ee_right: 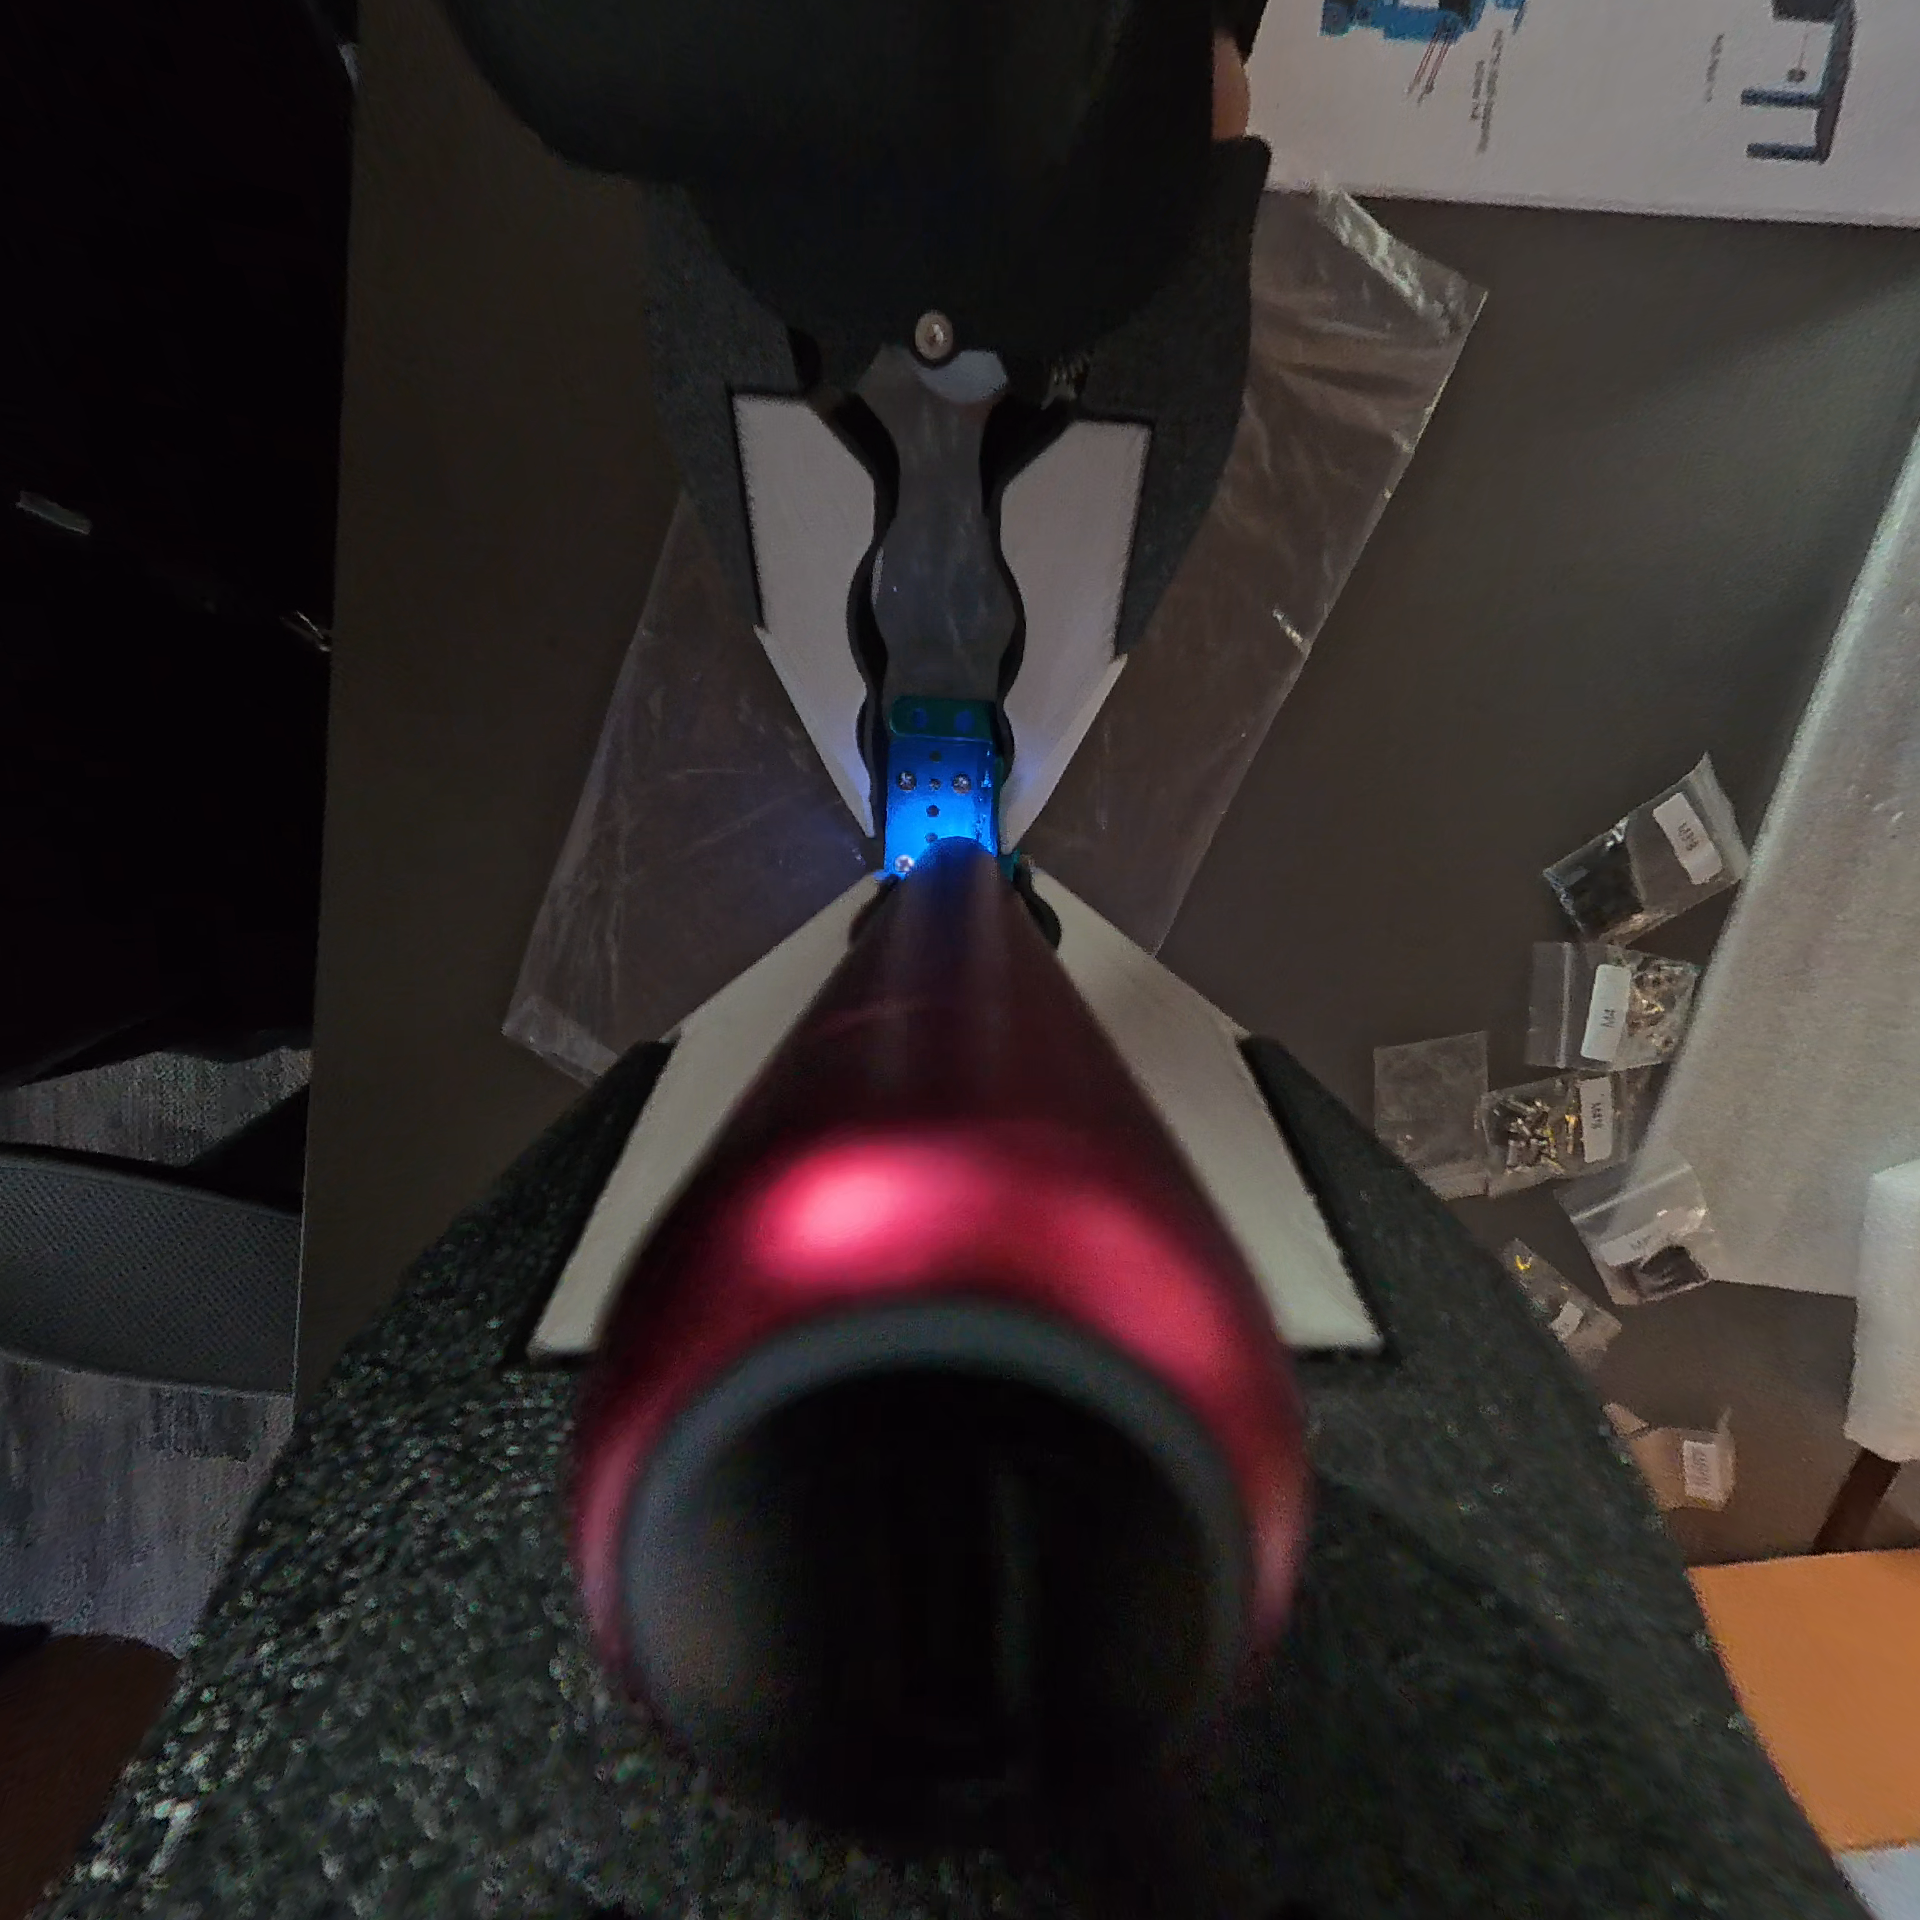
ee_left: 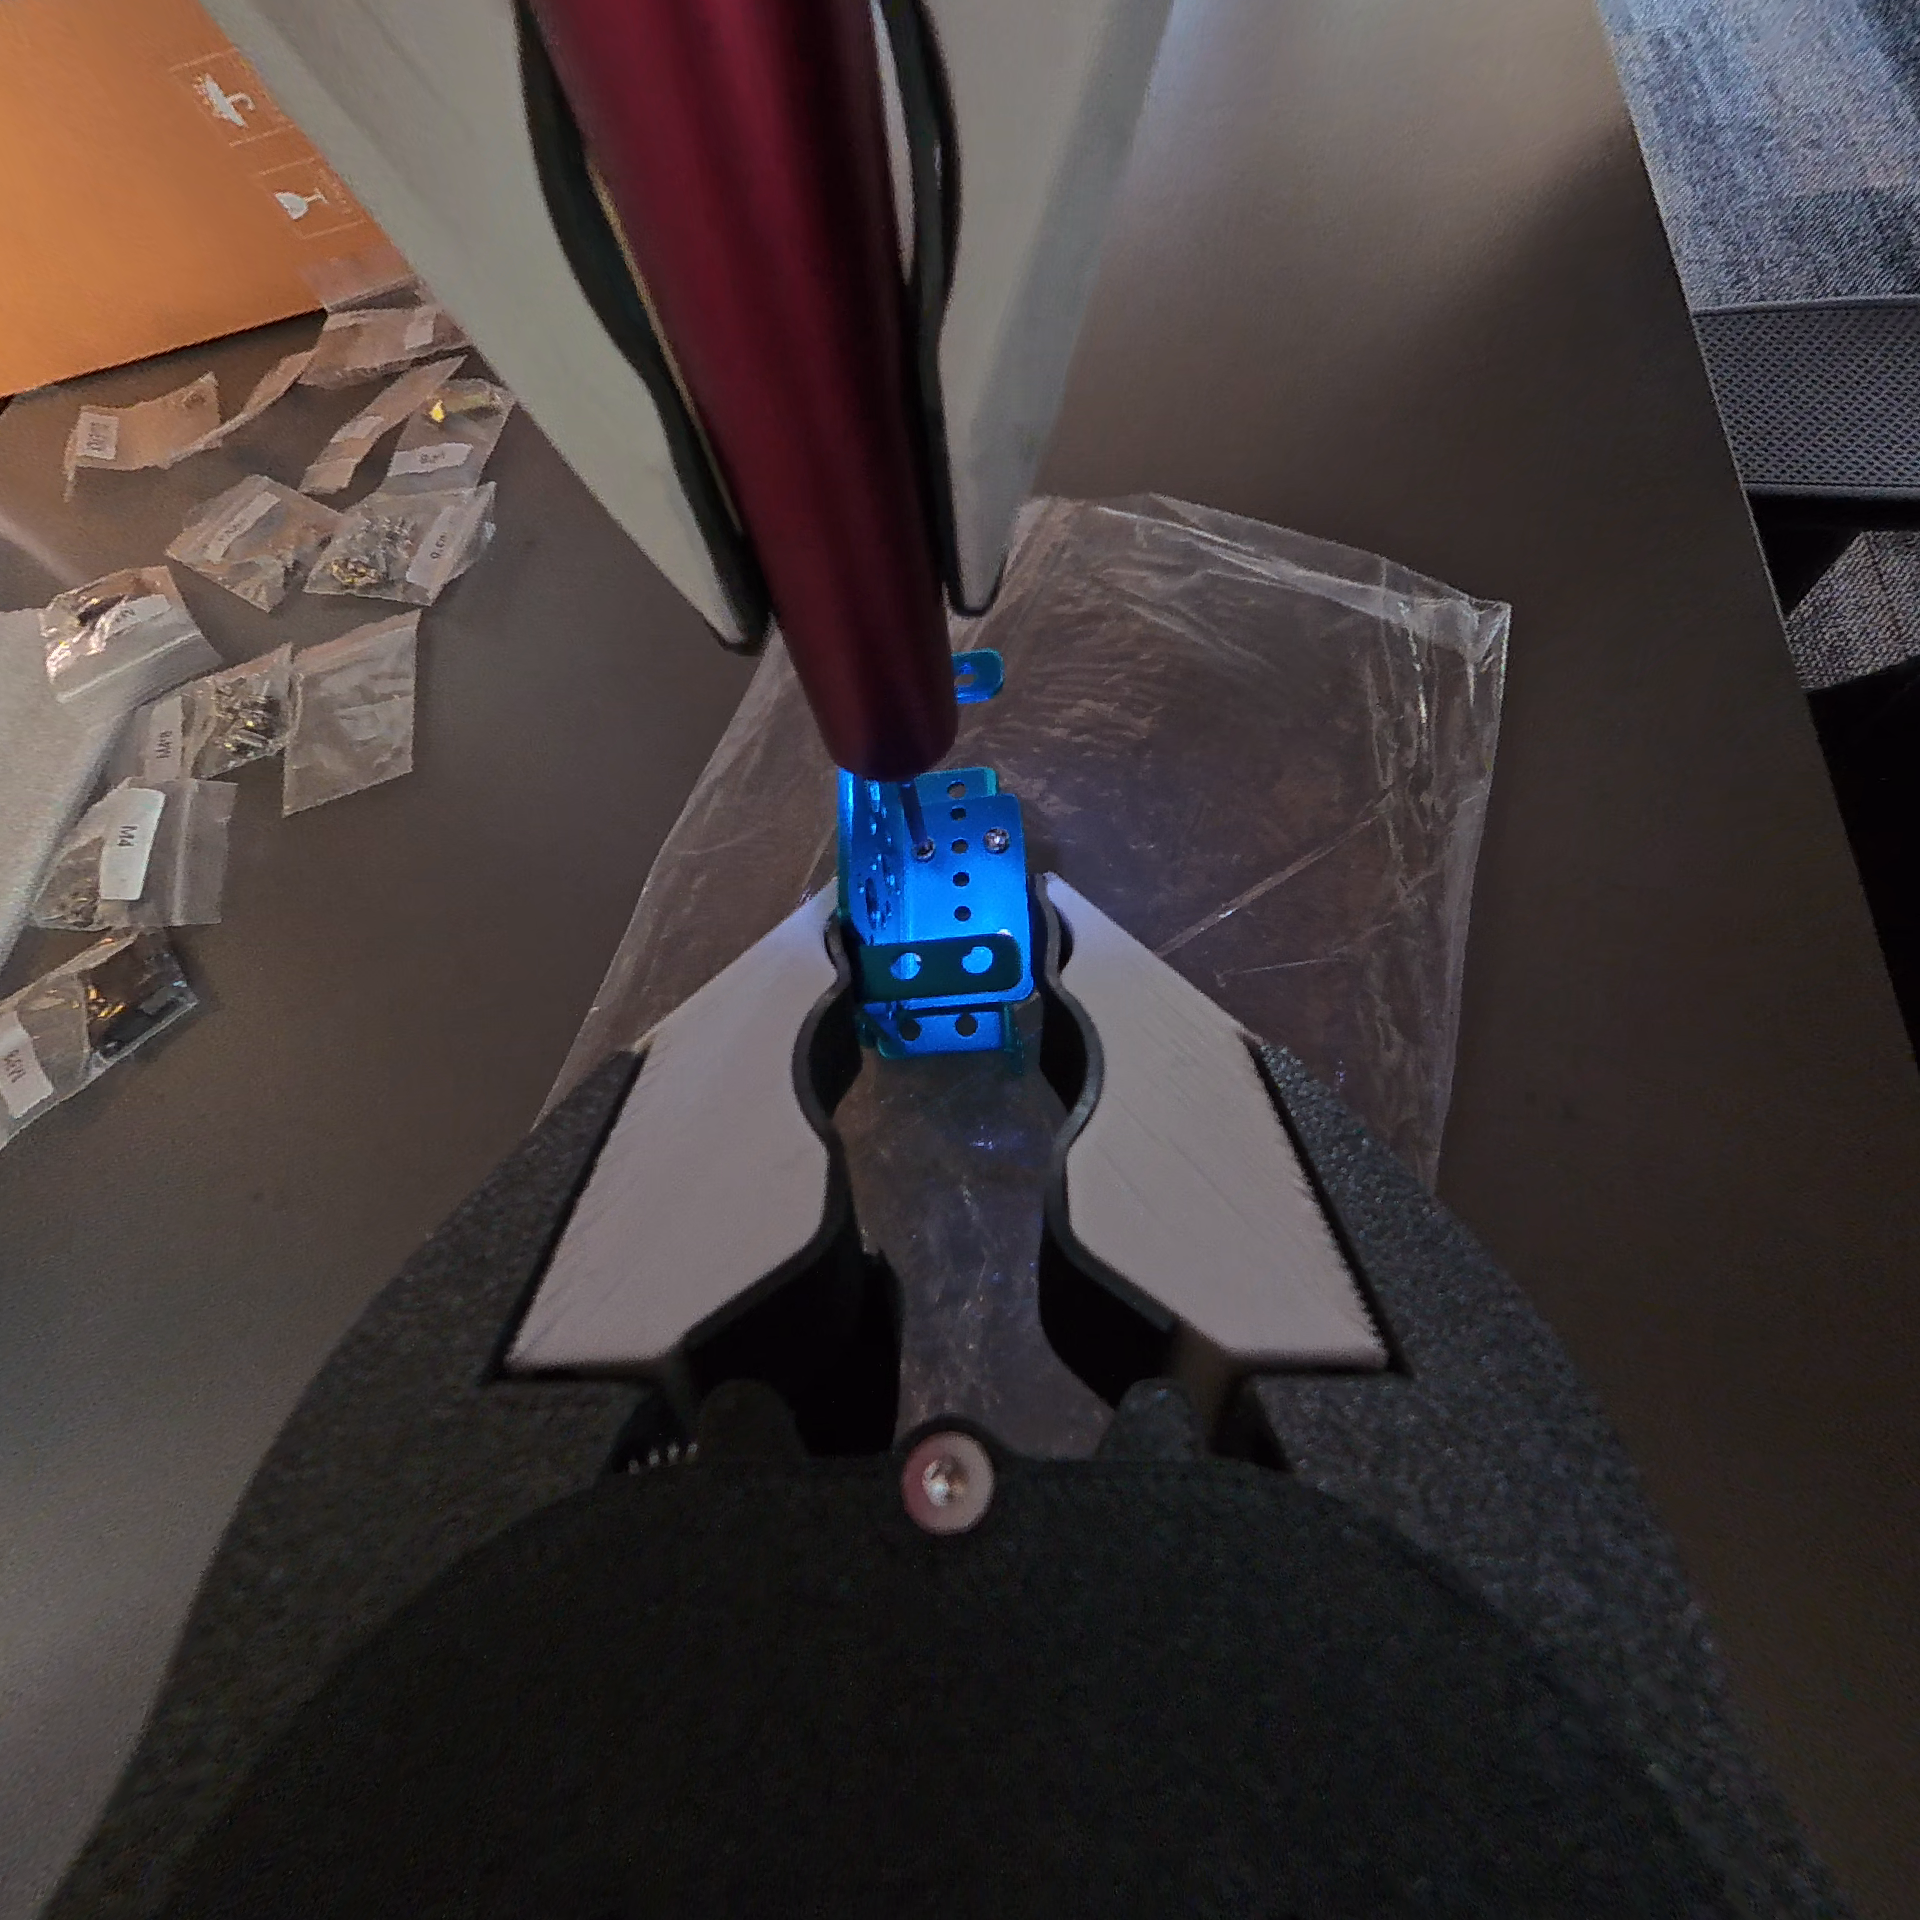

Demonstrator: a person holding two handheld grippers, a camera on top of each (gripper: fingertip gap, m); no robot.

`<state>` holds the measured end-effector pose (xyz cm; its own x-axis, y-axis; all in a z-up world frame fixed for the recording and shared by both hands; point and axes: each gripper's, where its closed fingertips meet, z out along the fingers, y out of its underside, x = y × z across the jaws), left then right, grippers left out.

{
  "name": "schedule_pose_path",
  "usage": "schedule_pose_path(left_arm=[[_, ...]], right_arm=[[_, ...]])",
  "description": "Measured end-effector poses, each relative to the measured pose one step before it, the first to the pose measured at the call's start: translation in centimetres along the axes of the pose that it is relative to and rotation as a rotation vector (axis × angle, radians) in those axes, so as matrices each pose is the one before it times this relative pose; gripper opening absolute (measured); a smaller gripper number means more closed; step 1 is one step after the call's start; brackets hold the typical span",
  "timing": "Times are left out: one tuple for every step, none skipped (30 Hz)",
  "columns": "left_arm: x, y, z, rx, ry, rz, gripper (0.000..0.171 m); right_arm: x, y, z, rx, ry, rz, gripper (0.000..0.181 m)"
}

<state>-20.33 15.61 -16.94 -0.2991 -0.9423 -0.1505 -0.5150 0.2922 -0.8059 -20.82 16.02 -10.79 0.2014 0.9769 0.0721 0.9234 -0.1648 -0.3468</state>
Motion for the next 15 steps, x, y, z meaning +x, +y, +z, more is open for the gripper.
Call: schedule_pose_path(left_arm=[[-0.007,-0.004,0.007,0.00032,0.0006,-0.0009,0.030],[0.000,-0.003,0.001,0.00041,0.0003,-0.0007,0.030],[-0.010,-0.001,0.000,0.00025,-0.0002,-0.0003,0.030],[-0.001,-0.005,0.003,0.00016,-0.0005,0.0004,0.030],[-0.002,-0.002,0.001,0.00017,-0.0001,0.0002,0.030],[-0.001,0.001,0.000,0.00017,0.0004,-0.0004,0.030],[0.001,0.001,-0.001,0.00013,0.0005,-0.0005,0.030],[-0.001,-0.011,0.001,0.00002,0.0007,-0.0006,0.030],[0.002,0.002,-0.001,0.00009,0.0006,-0.0005,0.030],[-0.007,0.001,-0.001,0.00013,0.0002,0.0000,0.030],[-0.003,0.000,0.000,0.00001,-0.0001,0.0002,0.030],[0.002,-0.001,0.000,0.00004,0.0001,-0.0001,0.030],[-0.003,0.002,-0.001,0.00008,0.0003,-0.0003,0.030],[0.003,0.000,0.000,0.00003,0.0002,-0.0001,0.030],[0.000,-0.001,0.000,0.00004,0.0000,0.0000,0.030]], right_arm=[[0.061,0.061,-0.031,0.0056,0.0032,0.0038,0.021],[0.009,0.076,-0.050,0.0012,0.0029,0.0008,0.021],[0.009,-0.112,-0.171,0.0130,0.0065,-0.0031,0.021],[-0.086,-0.373,-0.354,0.0290,0.0006,-0.0012,0.021],[-0.239,-0.397,-0.441,0.0282,-0.0091,-0.0003,0.020],[-0.197,-0.288,-0.410,0.0215,-0.0055,0.0005,0.020],[-0.114,-0.083,-0.278,0.0069,-0.0008,0.0018,0.020],[-0.140,0.141,-0.068,-0.0066,-0.0020,0.0000,0.020],[-0.264,0.247,0.166,-0.0126,-0.0102,-0.0011,0.020],[-0.231,0.243,0.303,-0.0117,-0.0099,-0.0028,0.020],[-0.099,0.160,0.346,-0.0070,-0.0023,-0.0035,0.020],[-0.084,0.154,0.298,-0.0064,-0.0041,0.0005,0.020],[-0.109,0.161,0.209,-0.0052,-0.0076,0.0039,0.020],[0.015,0.130,0.119,-0.0022,-0.0015,0.0037,0.020],[0.062,0.071,0.060,0.0004,0.0013,0.0034,0.021]])
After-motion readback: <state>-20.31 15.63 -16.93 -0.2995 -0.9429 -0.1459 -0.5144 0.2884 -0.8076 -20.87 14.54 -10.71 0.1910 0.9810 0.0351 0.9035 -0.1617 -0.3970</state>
